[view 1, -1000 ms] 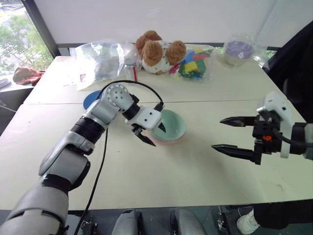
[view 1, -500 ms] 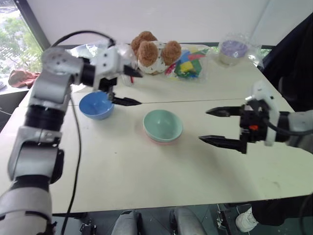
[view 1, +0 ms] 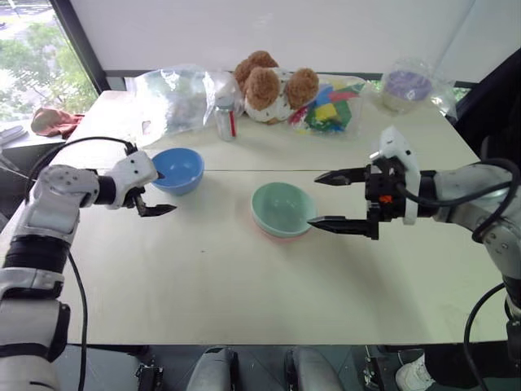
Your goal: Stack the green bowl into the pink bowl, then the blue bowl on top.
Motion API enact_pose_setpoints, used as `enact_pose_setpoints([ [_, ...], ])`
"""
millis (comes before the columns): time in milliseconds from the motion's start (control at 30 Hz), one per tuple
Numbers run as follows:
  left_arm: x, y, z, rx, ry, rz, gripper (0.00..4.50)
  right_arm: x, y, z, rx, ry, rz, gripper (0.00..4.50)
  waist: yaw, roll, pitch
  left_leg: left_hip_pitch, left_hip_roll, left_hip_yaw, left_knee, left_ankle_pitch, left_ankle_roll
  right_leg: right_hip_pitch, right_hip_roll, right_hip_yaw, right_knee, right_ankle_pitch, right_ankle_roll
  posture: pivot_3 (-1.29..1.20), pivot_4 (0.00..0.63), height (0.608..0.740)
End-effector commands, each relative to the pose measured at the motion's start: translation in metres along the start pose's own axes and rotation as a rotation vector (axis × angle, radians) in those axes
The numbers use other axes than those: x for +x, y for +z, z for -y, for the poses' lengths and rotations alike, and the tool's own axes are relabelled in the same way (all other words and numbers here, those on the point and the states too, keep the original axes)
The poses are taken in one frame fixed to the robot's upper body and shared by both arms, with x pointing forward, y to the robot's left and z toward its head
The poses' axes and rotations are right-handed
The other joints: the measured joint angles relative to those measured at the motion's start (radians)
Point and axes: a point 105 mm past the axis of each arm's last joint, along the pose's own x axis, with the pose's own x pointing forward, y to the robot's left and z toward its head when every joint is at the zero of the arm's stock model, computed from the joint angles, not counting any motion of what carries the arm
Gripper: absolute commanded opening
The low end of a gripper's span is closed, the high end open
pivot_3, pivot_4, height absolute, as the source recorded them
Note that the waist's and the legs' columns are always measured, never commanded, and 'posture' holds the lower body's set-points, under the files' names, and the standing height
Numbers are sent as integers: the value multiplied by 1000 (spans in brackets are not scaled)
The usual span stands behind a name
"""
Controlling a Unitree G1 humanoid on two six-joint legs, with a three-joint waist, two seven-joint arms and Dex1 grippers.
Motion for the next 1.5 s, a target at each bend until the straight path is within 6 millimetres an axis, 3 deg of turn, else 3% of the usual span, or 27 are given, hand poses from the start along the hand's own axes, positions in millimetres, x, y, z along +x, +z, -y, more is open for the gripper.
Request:
enact_pose_setpoints([
  [33, 4, 0, -15, 62, 69, -33, 4218, -6, 9, 1, -50, -21, 10, 4500, 0, 0, 0, 0, 0, 0, 0, 0, 0, 0, 0, 0, 0, 0, 0, 0, 150, 740],
  [100, 9, 0, -16, 46, 70, -21, 3628, -8, 9, 0, -48, -28, 6, 4500, -2, 0, 0, 0, 0, 0, 0, 0, 0, 0, 0, -1, 0, 0, 0, 0, 150, 740],
  [233, 12, 5, -19, 56, 53, -2, 1657, -12, 7, 0, -46, -45, -9, 4500, -4, 0, 0, 0, 0, 0, 0, 0, 0, 0, 0, -1, 0, 0, 0, 0, 150, 740],
  [333, 11, 23, -21, 95, 6, 46, 138, -15, 6, 0, -44, -56, -14, 4500, -5, 0, 0, 0, 0, 0, 0, 0, 0, -1, 1, -1, 0, 0, 0, 0, 150, 740],
  [367, 11, 35, -21, 130, -29, 69, 60, -18, 5, 1, -43, -69, -20, 4500, -4, 0, 0, 0, 0, 0, 0, 0, 0, 0, 0, -1, 1, 0, 0, 0, 150, 740],
  [433, 10, 55, -18, 191, -98, 110, 60, -23, 5, 3, -35, -95, -25, 4500, -1, 0, 0, 0, 0, 0, 0, 0, 0, 0, 1, -1, 0, 0, 0, 0, 150, 740],
  [667, 11, 161, 19, 401, -452, 374, 60, -43, -7, -6, 30, -154, -65, 4500, 2, -1, 0, -1, -1, 0, 0, 0, 1, 0, 1, -1, 0, 0, 0, 0, 150, 740],
  [767, 17, 197, 41, 455, -564, 462, 60, -49, -8, -6, 41, -201, -70, 4500, -4, 0, 0, -1, -1, 0, 0, 0, 1, 0, 2, -1, -1, 0, 0, 0, 150, 740],
  [867, 24, 217, 62, 492, -667, 501, 60, -52, -8, -10, 46, -232, -70, 4500, -12, 0, 0, 0, 0, 0, 0, 0, 1, 0, 2, 1, 0, 0, 0, 0, 150, 740],
  [1000, 33, 217, 84, 567, -774, 446, 60, -55, -9, -16, 54, -255, -78, 4500, -28, 0, 0, 1, 1, -1, 0, 0, 0, 0, 3, 2, 1, 0, 0, 0, 150, 740],
  [1100, 44, 202, 88, 664, -795, 341, 60, -56, -11, -21, 61, -273, -84, 4500, -27, 0, 0, 1, 1, -1, 0, 0, 0, 0, 3, 3, 2, 0, 0, 0, 150, 740],
  [1333, 46, 197, 101, 687, -869, 319, 60, -56, -14, -25, 75, -298, -83, 4500, -22, 0, 0, 0, 0, 0, 0, 0, 0, 0, 4, 3, 1, 0, 0, 0, 150, 740],
  [1433, 42, 191, 103, 677, -896, 292, 1078, -55, -14, -25, 75, -300, -85, 4500, -23, 0, 0, 0, 0, -1, 0, 0, 0, 0, 4, 3, 0, 0, 0, 0, 150, 740],
  [1500, 40, 189, 102, 671, -902, 281, 2118, -54, -13, -24, 73, -299, -84, 4500, -23, 0, 0, 0, 0, -1, 0, 0, 0, 0, 4, 3, 0, 0, 0, 0, 150, 740],
])
